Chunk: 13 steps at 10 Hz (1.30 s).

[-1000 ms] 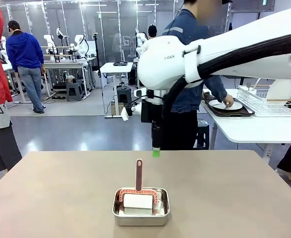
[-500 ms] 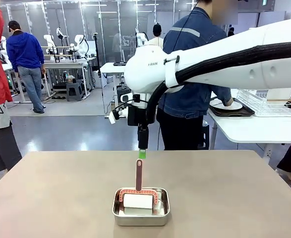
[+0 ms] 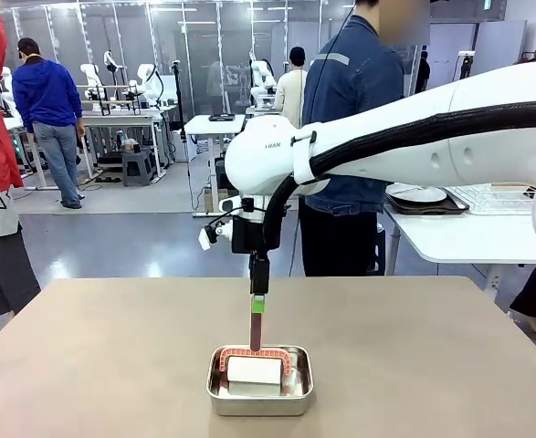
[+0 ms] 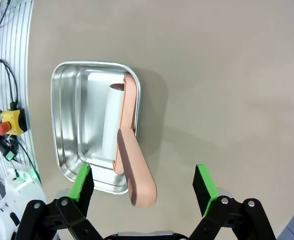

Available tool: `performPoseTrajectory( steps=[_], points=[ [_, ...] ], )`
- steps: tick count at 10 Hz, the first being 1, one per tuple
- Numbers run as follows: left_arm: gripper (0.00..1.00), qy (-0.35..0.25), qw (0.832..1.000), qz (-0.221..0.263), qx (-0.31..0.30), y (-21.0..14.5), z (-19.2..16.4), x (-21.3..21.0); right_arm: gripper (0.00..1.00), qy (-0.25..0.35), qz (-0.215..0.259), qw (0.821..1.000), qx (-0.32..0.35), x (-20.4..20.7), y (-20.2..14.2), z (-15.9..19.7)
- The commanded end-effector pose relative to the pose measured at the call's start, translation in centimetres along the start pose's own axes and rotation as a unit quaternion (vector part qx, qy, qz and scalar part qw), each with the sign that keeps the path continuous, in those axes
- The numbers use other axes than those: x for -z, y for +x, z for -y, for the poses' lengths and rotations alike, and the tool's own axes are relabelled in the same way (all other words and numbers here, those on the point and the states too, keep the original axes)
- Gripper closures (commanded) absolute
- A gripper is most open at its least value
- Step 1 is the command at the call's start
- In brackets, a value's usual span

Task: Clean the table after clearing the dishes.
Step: When the right (or left) Handle tray is removed, use the right hand (or left hand) to clean the right (or left) side of the table with the Lint Roller.

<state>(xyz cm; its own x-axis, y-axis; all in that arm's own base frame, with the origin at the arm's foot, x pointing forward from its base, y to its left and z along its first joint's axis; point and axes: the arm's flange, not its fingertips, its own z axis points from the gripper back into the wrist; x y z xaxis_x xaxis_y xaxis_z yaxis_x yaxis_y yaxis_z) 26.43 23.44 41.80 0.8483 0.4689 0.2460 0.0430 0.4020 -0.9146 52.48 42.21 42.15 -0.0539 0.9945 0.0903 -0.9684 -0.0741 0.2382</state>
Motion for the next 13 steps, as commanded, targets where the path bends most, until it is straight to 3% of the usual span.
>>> performPoseTrajectory(
  steps=[1,4,6,7,8,10,13],
  points=[
    [0.17,0.004,1.000,-0.004,-0.002,-0.2,0.3,-0.4,0.00,0.025,0.008,1.000,0.002,1.3,0.2,-0.3],
    [0.17,0.004,1.000,-0.004,-0.002,-0.2,0.3,-0.4,0.00,0.043,-0.033,0.998,0.028,2.5,0.8,-0.2],
    [0.17,0.004,1.000,-0.004,-0.002,-0.2,0.3,-0.4,0.00,0.051,-0.024,0.998,0.028,2.8,0.6,-0.1],
    [0.17,0.004,1.000,-0.004,-0.002,-0.2,0.3,-0.4,0.22,0.055,-0.020,0.998,0.024,2.9,0.6,-0.1],
    [0.17,0.004,1.000,-0.004,-0.002,-0.2,0.3,-0.4,0.59,0.052,-0.017,0.998,0.025,2.9,0.5,-0.1],
    [0.17,0.004,1.000,-0.004,-0.002,-0.2,0.3,-0.4,1.00,0.048,-0.018,0.998,0.030,2.8,0.5,-0.2],
    [0.17,0.004,1.000,-0.004,-0.002,-0.2,0.3,-0.4,0.96,0.050,-0.016,0.998,0.029,2.8,0.4,-0.4]
  ],
)
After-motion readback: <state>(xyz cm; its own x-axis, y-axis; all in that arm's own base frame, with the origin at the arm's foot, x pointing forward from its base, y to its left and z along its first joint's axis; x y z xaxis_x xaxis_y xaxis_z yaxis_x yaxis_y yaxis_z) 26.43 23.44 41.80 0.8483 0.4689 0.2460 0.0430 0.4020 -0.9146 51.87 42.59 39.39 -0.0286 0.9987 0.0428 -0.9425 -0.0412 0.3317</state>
